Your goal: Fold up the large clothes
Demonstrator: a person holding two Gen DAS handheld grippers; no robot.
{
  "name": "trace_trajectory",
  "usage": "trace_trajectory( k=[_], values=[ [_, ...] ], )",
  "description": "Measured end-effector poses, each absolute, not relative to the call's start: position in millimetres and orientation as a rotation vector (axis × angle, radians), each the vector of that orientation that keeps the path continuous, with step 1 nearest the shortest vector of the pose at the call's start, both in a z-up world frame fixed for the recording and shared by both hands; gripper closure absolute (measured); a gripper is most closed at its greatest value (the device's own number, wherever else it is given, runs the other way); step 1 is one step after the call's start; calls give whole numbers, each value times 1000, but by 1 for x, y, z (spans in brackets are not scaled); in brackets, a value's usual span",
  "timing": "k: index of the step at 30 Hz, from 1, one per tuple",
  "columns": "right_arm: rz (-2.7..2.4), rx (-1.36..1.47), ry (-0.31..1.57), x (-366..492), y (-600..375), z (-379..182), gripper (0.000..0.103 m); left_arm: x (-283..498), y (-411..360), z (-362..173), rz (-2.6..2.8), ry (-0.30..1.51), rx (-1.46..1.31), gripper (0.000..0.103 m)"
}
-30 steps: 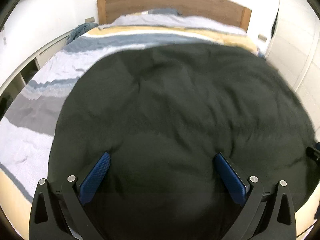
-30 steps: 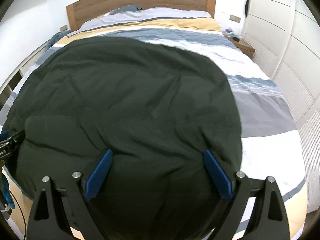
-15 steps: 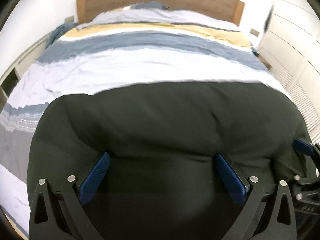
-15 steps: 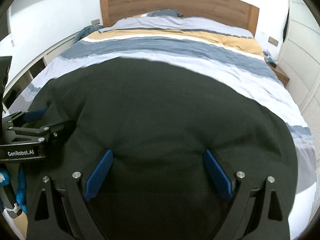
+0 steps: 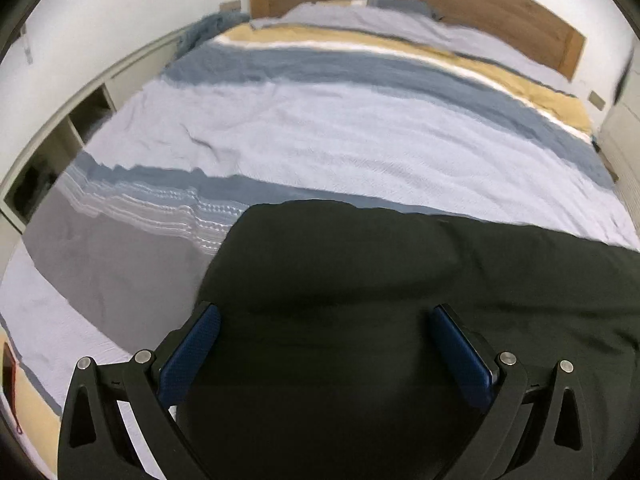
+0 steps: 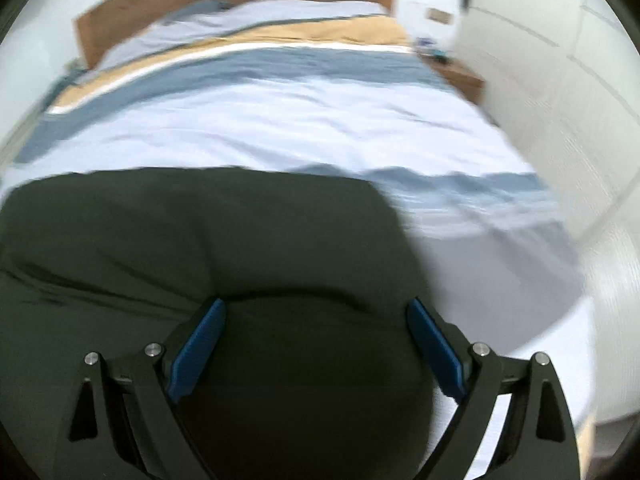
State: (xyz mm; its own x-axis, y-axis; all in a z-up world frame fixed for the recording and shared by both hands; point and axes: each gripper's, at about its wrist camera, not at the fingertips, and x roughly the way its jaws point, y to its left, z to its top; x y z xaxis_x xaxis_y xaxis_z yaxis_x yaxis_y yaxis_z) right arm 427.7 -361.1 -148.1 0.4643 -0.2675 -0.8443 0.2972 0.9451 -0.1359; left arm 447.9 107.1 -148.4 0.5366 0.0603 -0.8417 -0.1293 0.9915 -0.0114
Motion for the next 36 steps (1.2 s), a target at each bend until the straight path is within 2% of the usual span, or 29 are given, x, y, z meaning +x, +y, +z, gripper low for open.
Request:
trace_trajectory(
  k=[8, 16, 24, 36],
  values=[
    [-290, 21, 982, 376, -334, -104, 10, 354, 61, -95, 29, 911, -25, 0],
    [-180, 38, 944, 324, -264, -72, 10, 303, 30, -55, -33, 897, -25, 0],
    [-130, 21, 897, 287, -219, -34, 10, 274, 31, -27, -48, 872, -5, 0],
    [-135, 13, 853, 255, -203, 11, 10, 247, 30, 1, -47, 857, 38, 0]
  ],
)
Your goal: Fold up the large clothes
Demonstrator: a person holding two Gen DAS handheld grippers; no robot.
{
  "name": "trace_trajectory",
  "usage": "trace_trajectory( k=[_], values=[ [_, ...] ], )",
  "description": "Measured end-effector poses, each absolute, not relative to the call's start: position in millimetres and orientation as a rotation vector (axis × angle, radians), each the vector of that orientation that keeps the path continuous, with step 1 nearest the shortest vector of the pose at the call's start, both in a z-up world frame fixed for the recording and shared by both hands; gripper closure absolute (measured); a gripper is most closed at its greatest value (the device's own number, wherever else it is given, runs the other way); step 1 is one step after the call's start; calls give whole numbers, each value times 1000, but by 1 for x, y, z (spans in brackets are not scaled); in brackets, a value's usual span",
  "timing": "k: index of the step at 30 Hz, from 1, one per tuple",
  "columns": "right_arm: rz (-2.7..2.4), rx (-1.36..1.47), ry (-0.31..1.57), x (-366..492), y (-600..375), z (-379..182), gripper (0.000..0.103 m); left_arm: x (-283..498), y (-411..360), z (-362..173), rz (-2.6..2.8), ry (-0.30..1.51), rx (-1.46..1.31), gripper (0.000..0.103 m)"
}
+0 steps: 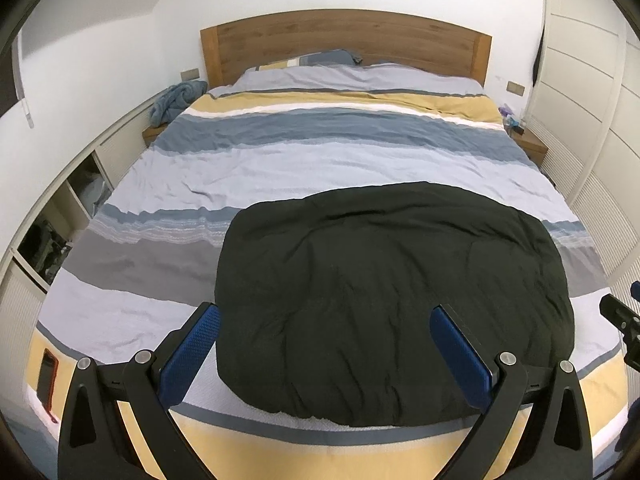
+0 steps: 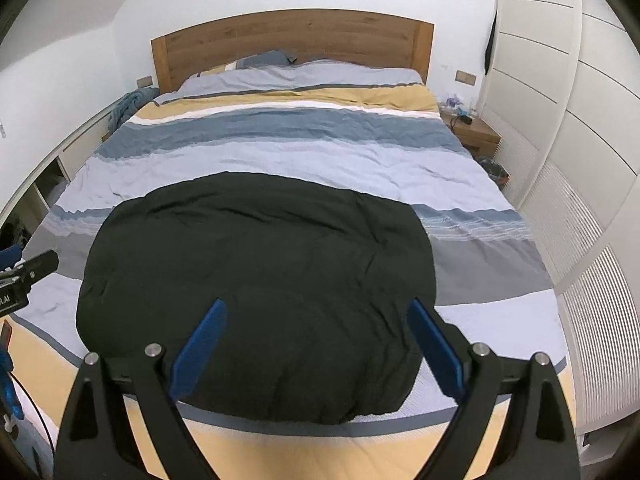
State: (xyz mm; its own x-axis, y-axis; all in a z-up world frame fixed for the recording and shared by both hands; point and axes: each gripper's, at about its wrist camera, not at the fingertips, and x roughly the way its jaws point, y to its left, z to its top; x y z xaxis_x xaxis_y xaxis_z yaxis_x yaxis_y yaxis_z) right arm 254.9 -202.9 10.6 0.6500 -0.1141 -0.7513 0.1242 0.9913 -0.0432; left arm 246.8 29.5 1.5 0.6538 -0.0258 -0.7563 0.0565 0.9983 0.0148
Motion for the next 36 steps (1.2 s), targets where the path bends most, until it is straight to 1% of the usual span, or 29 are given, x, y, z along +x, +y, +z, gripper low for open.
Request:
trace_trajectory(
  k=[10, 23, 33, 36],
  values=[
    [-155, 1, 854, 234, -205, 28, 10, 224, 28, 13, -73, 860, 43, 0],
    [-125, -30, 851, 204, -203, 51, 10, 201, 48, 37, -58, 876, -15, 0],
    [-92, -20, 837, 190, -200, 63, 10, 185, 50, 46, -23, 886, 32, 0],
    [-86, -11, 833, 189, -199, 70, 10, 178, 49, 56, -35, 871, 15, 0]
  ],
)
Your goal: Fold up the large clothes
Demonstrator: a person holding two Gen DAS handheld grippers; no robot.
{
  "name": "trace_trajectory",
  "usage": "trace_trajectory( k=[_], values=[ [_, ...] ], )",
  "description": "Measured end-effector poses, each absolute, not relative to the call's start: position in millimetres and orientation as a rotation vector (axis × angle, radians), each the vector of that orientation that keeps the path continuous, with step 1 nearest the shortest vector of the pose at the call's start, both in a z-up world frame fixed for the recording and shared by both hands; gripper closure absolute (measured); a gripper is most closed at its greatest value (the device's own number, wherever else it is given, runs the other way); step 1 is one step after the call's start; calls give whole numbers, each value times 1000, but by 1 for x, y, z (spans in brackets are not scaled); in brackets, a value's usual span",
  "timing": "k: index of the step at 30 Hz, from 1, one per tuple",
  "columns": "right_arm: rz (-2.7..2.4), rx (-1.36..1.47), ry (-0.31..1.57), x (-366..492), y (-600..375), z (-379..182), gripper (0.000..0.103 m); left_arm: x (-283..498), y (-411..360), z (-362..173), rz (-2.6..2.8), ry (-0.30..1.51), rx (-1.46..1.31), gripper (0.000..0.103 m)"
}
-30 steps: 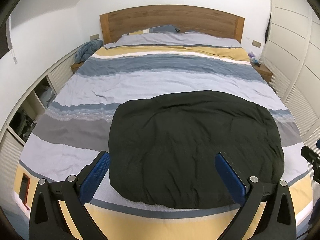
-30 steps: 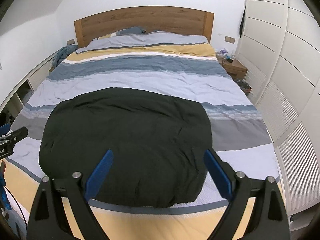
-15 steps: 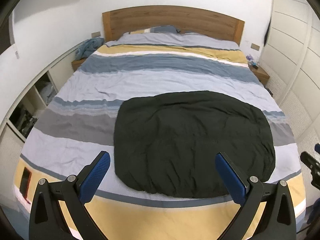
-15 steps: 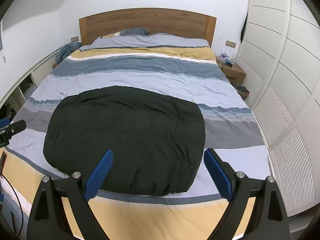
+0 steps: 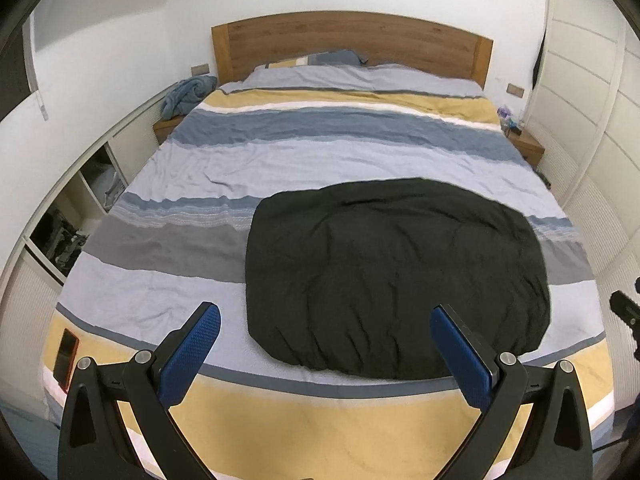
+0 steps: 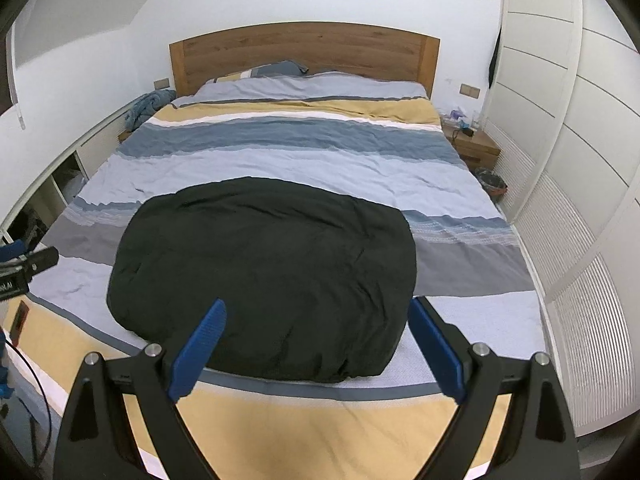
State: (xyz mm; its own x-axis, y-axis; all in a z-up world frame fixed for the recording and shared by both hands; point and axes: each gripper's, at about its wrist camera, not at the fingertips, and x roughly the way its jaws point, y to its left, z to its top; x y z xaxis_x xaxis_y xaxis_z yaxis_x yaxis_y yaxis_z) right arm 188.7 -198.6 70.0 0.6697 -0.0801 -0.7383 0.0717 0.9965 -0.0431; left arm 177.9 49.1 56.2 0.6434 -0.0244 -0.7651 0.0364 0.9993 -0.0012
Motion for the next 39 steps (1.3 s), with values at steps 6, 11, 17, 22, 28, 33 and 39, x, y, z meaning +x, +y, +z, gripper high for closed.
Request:
trace_trajectory(
  k=[6, 11, 17, 22, 28, 33, 39],
  values=[
    [-57, 10, 831, 182, -197, 81, 10, 166, 49, 71, -57, 859, -8, 0],
    [-49, 18, 833, 178, -195, 88, 10, 156, 46, 84, -71, 837, 10, 0],
    [-42, 16, 820, 171, -192, 102, 10, 148, 41, 101, -68, 807, 29, 0],
    [-41, 7, 807, 166, -190, 110, 10, 143, 39, 107, -69, 798, 22, 0],
    [-43, 5, 804, 164, -189, 113, 10, 139, 38, 107, -71, 794, 25, 0],
    [-44, 5, 805, 162, -188, 115, 10, 139, 38, 107, -71, 797, 24, 0],
    [-49, -1, 810, 160, -186, 116, 10, 138, 35, 106, -76, 798, 28, 0]
  ],
)
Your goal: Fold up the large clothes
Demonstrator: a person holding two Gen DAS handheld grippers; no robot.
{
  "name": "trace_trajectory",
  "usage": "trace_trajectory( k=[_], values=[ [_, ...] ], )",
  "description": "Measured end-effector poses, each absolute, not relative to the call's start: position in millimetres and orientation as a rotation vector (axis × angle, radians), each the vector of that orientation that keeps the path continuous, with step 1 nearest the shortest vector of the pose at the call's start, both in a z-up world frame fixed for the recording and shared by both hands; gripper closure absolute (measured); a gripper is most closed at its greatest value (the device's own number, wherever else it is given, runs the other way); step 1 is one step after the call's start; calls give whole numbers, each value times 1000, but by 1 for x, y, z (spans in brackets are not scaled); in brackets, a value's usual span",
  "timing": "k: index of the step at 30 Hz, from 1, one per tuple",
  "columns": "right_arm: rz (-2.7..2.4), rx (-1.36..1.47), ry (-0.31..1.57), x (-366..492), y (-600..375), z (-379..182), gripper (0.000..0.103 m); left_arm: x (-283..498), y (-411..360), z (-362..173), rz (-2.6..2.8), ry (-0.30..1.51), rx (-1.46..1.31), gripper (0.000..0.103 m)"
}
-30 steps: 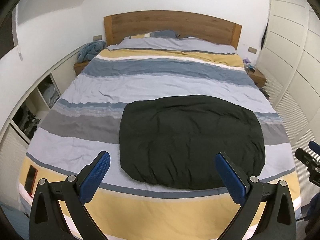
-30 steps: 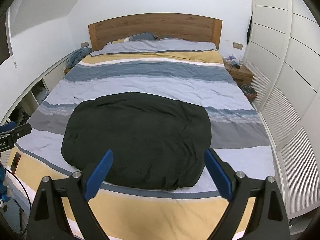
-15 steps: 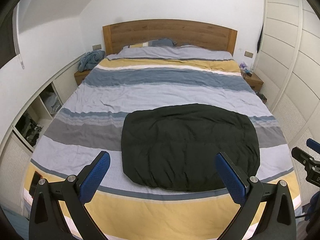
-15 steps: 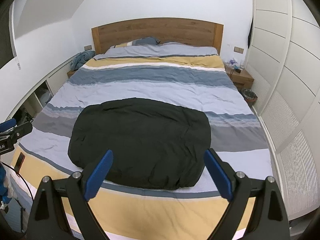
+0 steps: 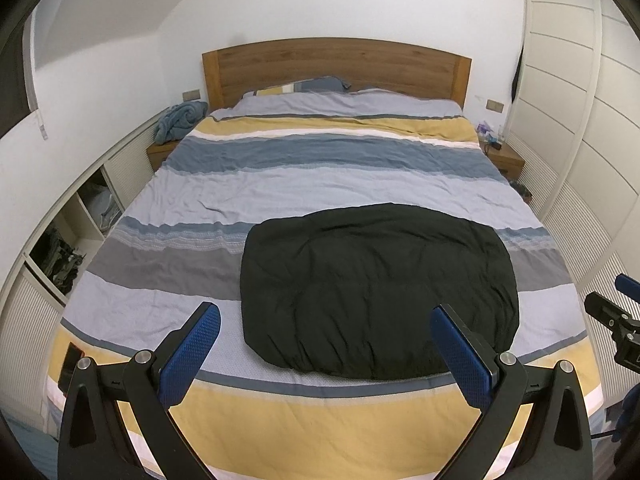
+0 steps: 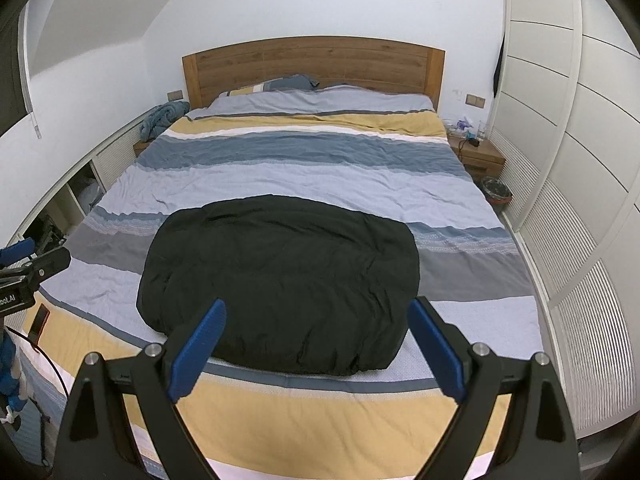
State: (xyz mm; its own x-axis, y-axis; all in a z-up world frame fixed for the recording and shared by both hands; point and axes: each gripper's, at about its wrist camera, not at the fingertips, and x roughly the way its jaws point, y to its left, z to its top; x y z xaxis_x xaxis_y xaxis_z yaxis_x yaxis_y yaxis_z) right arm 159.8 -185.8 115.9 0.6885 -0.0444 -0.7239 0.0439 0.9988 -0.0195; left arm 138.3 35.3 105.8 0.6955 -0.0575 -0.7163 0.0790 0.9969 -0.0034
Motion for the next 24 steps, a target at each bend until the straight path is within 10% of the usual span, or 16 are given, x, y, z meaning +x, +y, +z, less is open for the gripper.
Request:
trace_trajectory(
  k=[24],
  values=[
    [-53, -19, 819, 155, -183, 113, 10, 140, 32, 107, -81, 784, 22, 0]
  ],
)
